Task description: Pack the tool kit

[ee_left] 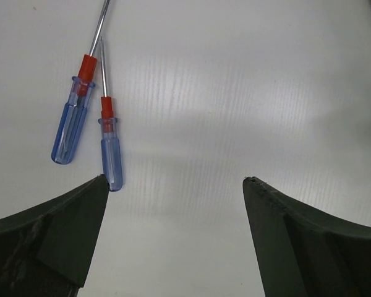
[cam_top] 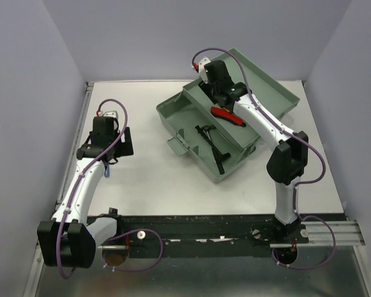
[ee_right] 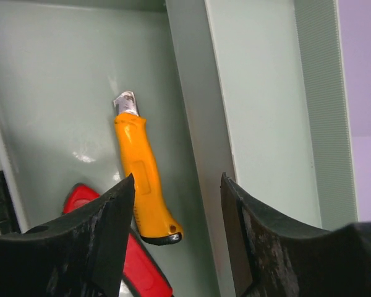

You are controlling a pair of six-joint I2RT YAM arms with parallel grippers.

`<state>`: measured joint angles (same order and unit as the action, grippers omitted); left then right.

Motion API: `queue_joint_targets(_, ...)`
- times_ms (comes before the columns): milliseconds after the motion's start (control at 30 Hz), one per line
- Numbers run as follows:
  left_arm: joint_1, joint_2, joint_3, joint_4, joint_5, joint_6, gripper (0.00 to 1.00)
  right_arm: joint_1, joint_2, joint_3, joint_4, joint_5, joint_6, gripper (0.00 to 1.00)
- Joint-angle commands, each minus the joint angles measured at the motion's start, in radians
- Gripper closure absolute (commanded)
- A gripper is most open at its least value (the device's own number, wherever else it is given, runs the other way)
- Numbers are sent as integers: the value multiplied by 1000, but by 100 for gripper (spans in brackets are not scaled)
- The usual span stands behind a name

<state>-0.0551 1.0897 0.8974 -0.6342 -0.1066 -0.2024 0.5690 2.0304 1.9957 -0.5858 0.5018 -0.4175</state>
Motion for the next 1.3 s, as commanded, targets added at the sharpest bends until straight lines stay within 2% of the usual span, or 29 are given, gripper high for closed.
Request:
queue_joint_targets(0,6,13,0,-9,-51,23,1,0,-62,15,-35,-94,65,34)
queue_joint_targets(167,21,71,3,-15,-93,58,1,2,-246,-86,-3,-248,161,31)
queue_joint_targets(333,170,151,21,-9,-22,64,1,2,-502,-308,112,-422,290,29)
queue_joint_targets(533,239,314,67,-28,28,80,14,2,-738,-529,221,-555,384,30)
queue_joint_targets(667,265,424,95,-50,44,80,26,2,-809,-586,225,-571,401,29)
queue_joint_targets(767,281,470,113,-58,71,83,30,2,-849,-620,234,-577,404,29)
queue_joint_targets(933,282,532,135,-65,31,87,34,0,-895,-661,257,-595,414,29)
queue_joint_targets(1200,282,648,167,-73,87,93,43,2,-930,-687,279,-605,462,29)
queue_joint_targets(1267,282,664,172,-73,93,97,50,-1,-943,-696,288,-606,467,29)
